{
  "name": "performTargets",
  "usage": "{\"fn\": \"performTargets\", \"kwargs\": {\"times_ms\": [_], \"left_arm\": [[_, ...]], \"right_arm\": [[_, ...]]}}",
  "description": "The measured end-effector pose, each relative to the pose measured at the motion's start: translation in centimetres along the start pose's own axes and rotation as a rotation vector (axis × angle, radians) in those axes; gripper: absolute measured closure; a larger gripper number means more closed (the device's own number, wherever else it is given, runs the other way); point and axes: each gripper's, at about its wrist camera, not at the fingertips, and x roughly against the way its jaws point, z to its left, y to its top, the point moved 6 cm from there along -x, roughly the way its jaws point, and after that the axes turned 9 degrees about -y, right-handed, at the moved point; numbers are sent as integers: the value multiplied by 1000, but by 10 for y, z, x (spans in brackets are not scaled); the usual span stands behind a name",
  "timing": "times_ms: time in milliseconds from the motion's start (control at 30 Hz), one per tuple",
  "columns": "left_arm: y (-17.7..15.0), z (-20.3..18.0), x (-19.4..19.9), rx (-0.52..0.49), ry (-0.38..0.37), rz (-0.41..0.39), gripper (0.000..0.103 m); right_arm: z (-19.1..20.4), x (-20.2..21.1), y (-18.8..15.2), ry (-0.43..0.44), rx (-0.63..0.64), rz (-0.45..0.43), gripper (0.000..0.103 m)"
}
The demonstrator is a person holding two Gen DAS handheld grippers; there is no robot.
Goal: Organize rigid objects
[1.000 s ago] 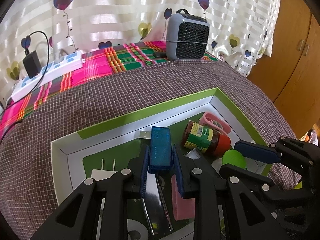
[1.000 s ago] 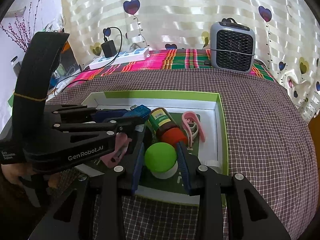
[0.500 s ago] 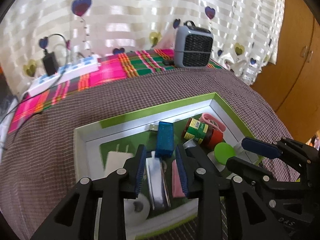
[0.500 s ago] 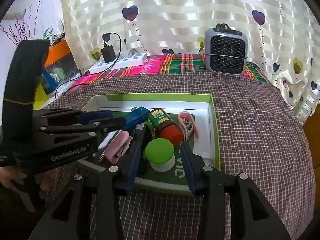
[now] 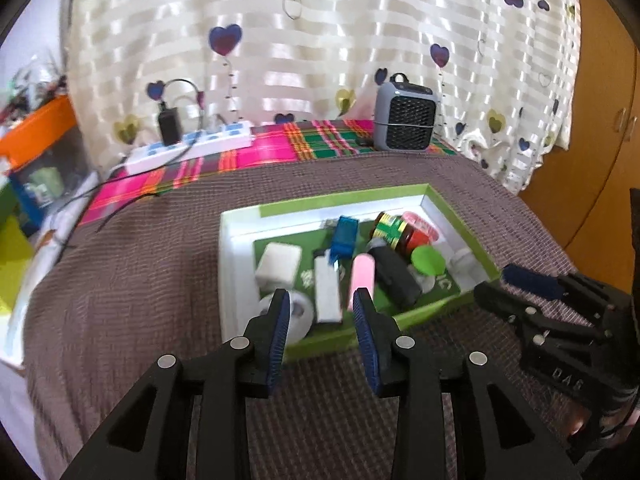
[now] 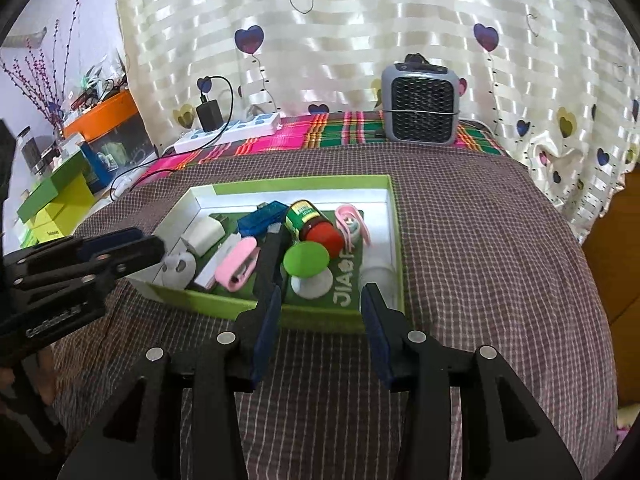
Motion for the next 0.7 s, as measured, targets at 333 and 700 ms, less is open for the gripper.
{"fn": "performTargets", "kwargs": {"times_ms": [333, 700], "left_arm": [[-54, -1, 7, 76, 10, 60, 71], [-95, 2, 1, 116, 63, 112, 71]], "right_arm": [[-10, 4, -34, -52, 10, 52, 51], [-23, -3, -66, -92, 21, 119, 51]]}}
